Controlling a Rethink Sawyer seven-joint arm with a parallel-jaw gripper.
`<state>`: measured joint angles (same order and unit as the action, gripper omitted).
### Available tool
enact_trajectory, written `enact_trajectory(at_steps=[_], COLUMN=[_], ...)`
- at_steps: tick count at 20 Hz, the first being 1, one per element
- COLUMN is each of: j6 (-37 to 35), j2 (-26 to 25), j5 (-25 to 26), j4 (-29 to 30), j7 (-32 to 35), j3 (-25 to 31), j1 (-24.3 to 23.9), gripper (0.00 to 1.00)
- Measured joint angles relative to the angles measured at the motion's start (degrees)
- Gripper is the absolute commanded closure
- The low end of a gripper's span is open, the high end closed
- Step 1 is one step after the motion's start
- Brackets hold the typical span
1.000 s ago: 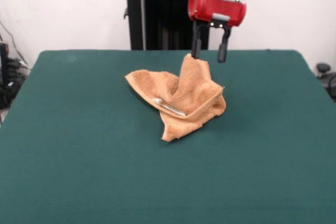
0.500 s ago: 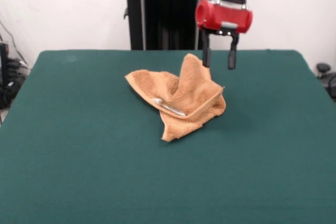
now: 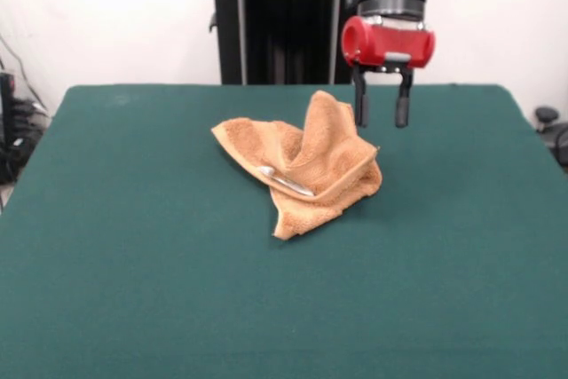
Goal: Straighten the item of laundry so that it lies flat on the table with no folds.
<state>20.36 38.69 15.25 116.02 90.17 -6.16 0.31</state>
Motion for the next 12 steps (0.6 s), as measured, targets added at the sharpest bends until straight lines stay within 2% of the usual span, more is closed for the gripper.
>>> enact_trajectory(at_steps=[12], j6=[0.81], j2=[-0.55], j5=[-0.02], j4=[-0.02], j7=[0.0], j3=[-1.07], j1=[1.66], gripper=[0.0])
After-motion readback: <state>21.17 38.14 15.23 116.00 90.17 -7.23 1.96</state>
